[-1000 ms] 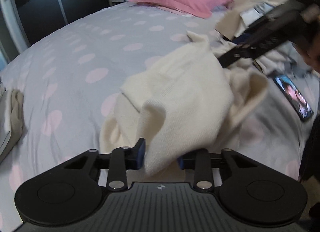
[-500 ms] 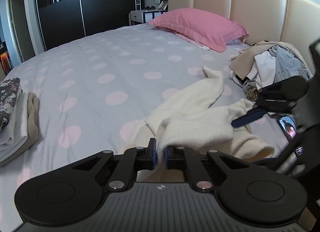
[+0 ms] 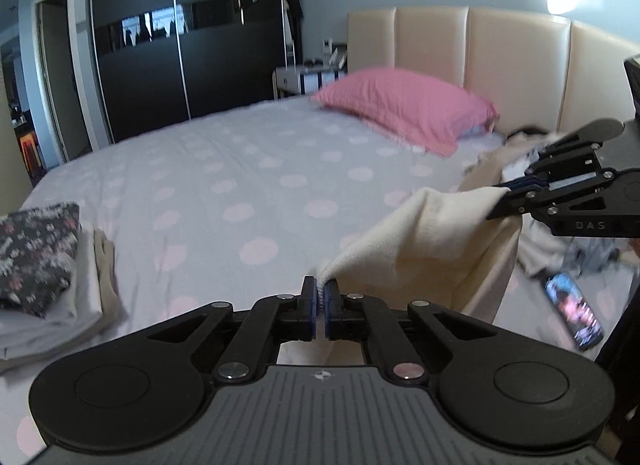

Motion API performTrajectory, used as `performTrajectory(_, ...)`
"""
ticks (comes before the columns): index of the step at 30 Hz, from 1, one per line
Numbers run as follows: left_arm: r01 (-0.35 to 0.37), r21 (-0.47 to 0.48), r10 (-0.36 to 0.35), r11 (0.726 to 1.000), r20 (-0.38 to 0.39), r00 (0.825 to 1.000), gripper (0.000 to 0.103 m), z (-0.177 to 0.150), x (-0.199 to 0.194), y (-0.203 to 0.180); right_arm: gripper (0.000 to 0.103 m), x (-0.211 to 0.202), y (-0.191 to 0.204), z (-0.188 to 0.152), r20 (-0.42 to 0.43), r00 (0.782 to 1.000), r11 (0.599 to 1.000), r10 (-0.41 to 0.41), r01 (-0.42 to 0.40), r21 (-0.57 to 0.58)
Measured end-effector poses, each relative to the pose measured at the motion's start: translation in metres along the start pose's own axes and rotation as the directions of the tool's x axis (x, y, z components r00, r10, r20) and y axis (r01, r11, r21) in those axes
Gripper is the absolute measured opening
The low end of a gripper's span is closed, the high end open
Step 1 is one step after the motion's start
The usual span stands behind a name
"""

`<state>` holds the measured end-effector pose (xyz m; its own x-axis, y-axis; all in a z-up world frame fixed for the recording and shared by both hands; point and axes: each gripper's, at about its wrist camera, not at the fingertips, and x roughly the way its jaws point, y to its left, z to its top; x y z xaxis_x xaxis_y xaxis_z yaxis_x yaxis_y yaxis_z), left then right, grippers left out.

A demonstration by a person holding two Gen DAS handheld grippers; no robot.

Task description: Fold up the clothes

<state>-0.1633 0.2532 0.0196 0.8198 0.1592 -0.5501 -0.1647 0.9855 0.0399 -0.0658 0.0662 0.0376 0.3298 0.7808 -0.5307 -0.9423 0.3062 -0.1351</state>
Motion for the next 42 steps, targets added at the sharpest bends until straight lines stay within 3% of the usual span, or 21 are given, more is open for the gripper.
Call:
performTrajectory(4, 0.002, 0.013, -0.003, 1.000, 0.085, 0.996, 0.001, 0.020, -0.032, 0.000, 0.008, -0.039, -0.001, 0.023, 0.079, 0.996, 0.999, 0.043, -0.045, 0.020)
performTrajectory(7, -0.007, 0.030, 0.002, 1.000, 0.159, 0.987, 0.001, 0.034, -0.060, -0.001, 0.008, -0.065, -0.007, 0.039, 0.146, 0.982, 0.990, 0.120, -0.130, 0.057)
performTrajectory(13, -0.017, 0.038, 0.005, 0.999, 0.313, 0.950, 0.001, 0.063, -0.110, -0.005, 0.008, -0.096, -0.025, 0.065, 0.238, 0.935, 0.945, 0.263, -0.299, 0.129)
performTrajectory(16, -0.019, 0.048, 0.000, 0.999, 0.372, 0.928, 0.001, 0.076, -0.126, -0.008, 0.008, -0.087, -0.033, 0.066, 0.213, 0.934, 0.933, 0.287, -0.323, 0.159)
performTrajectory(19, 0.016, 0.056, -0.034, 0.998, 0.338, 0.941, 0.001, 0.083, -0.111, -0.009, 0.008, -0.077, -0.041, 0.066, 0.180, 0.936, 0.923, 0.303, -0.335, 0.188)
performTrajectory(22, 0.023, 0.080, -0.039, 0.996, 0.201, 0.979, 0.001, 0.074, -0.065, -0.015, 0.008, -0.034, -0.044, 0.051, 0.027, 0.965, 0.934, 0.263, -0.261, 0.242)
performTrajectory(24, 0.042, 0.092, -0.052, 0.995, 0.103, 0.993, 0.001, 0.062, -0.028, -0.019, 0.008, -0.003, -0.049, 0.030, -0.081, 0.969, 0.940, 0.233, -0.204, 0.273)
performTrajectory(27, 0.084, 0.095, -0.083, 0.992, -0.011, 0.996, 0.001, 0.042, 0.022, -0.024, 0.008, 0.033, -0.057, 0.001, -0.204, 0.969, 0.965, 0.142, -0.090, 0.247)
performTrajectory(30, 0.123, 0.077, -0.117, 0.989, -0.075, 0.990, 0.004, 0.025, 0.058, -0.023, 0.008, 0.063, -0.067, -0.028, -0.307, 0.951, 0.978, 0.042, 0.024, 0.208)
performTrajectory(34, 0.148, 0.019, -0.146, 0.989, -0.086, 0.986, 0.039, 0.010, 0.079, -0.013, 0.004, 0.084, -0.095, -0.064, -0.412, 0.911, 0.962, -0.027, 0.135, 0.236)
performTrajectory(35, 0.143, 0.007, -0.142, 0.990, -0.080, 0.987, 0.046, 0.004, 0.079, -0.009, 0.004, 0.087, -0.094, -0.066, -0.415, 0.910, 0.964, -0.027, 0.133, 0.229)
performTrajectory(42, 0.112, -0.069, -0.120, 0.991, -0.132, 0.984, 0.049, -0.015, 0.081, 0.015, 0.012, 0.095, -0.060, -0.054, -0.330, 0.944, 0.994, 0.029, 0.008, 0.109)
